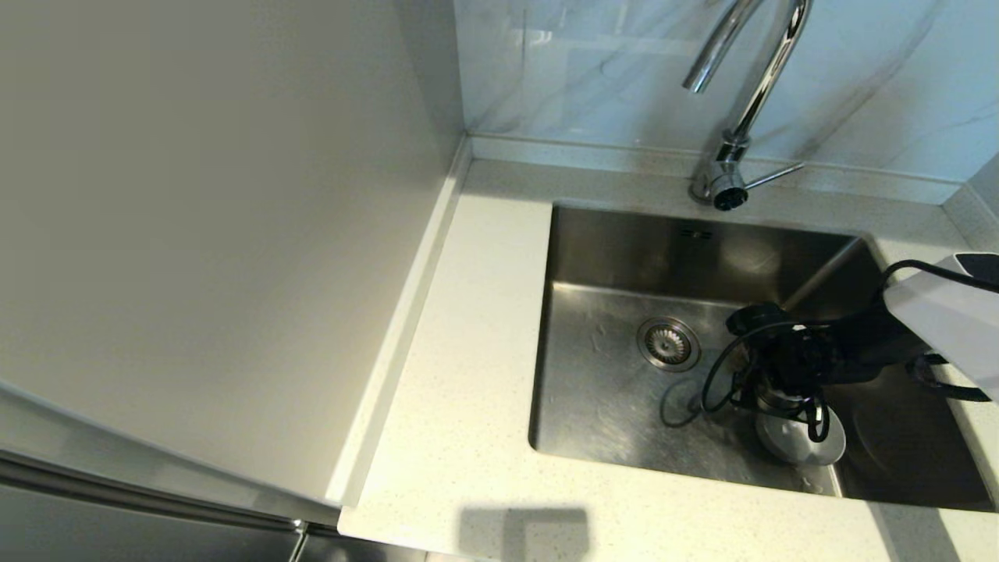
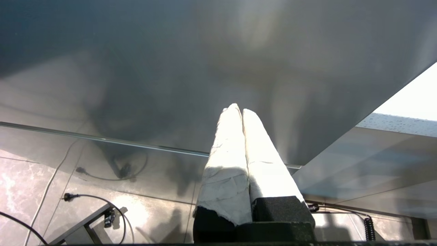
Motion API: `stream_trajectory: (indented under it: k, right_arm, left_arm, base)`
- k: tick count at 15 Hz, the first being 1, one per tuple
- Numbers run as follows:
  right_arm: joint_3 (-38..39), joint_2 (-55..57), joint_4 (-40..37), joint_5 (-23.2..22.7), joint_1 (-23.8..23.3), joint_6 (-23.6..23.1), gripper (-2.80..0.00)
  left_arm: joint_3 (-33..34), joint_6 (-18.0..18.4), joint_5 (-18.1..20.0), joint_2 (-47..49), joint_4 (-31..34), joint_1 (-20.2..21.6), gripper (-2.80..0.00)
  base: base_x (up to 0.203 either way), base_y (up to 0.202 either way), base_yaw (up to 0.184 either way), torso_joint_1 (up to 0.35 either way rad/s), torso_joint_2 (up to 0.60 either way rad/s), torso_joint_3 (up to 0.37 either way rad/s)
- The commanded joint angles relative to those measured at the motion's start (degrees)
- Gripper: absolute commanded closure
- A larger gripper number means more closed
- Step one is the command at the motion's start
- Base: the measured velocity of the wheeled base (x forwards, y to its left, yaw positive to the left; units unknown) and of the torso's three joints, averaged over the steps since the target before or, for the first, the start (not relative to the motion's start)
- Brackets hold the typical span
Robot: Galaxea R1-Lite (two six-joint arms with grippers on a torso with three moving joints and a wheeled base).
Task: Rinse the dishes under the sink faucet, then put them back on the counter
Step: Put a bowl into the sink
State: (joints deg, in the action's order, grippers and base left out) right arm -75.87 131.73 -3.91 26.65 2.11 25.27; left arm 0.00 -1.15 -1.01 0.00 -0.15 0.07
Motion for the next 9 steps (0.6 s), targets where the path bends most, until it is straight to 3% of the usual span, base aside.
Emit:
stream_trajectory:
  k: [1, 7, 9]
  right_arm:
    - [1.81, -5.7, -0.9, 0.06, 0.32, -0.04, -2.8]
    - [0.47, -33.8, -29.26, -0.42, 0.7, -2.35, -2.8]
    - [-1.32, -36.49, -34.17, 0.5, -5.87, -2.84, -2.8]
  left_arm:
    - [0.0, 0.01, -0.04, -0.18, -0.03, 0.01, 0.0]
    - [0.0, 0.01, -0.04, -0.18, -0.03, 0.01, 0.0]
    - [0.0, -0.06, -0.04, -0.18, -0.03, 0.01, 0.0]
  base:
    - [0.0, 0.0, 0.0, 0.0, 0.0, 0.0]
    - [0.0, 0.0, 0.0, 0.0, 0.0, 0.0]
    - [0.0, 0.0, 0.0, 0.0, 0.0, 0.0]
